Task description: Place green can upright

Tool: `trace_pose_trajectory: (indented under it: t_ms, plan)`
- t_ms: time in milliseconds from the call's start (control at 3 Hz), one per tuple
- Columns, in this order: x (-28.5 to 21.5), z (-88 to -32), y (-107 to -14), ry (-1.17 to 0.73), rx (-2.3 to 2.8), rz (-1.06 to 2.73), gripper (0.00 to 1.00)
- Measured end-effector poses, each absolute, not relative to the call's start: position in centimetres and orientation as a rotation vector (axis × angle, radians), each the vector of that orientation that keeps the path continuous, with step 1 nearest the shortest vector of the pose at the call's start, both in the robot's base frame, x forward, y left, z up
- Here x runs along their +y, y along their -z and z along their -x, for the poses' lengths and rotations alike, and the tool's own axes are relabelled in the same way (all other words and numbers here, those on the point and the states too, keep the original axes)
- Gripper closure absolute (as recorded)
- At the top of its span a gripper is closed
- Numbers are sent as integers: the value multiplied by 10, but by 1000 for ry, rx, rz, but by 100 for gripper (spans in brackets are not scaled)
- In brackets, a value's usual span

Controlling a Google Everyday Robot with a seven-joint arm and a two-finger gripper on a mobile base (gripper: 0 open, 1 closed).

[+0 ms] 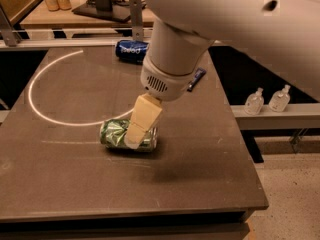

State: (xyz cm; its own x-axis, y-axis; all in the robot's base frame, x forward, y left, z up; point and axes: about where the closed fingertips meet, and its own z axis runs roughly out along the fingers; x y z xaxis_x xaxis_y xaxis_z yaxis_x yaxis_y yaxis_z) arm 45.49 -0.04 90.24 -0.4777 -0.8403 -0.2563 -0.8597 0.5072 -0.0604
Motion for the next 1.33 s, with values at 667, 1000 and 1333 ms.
trace_pose_trajectory:
  t_ms: [667,1000,1333]
  plan:
    - [43,-451,-862,-164,2432,1640,0]
    - [58,-442,-850,-136,2362,1781,0]
    - [75,-444,-839,-109,2283,1909,2]
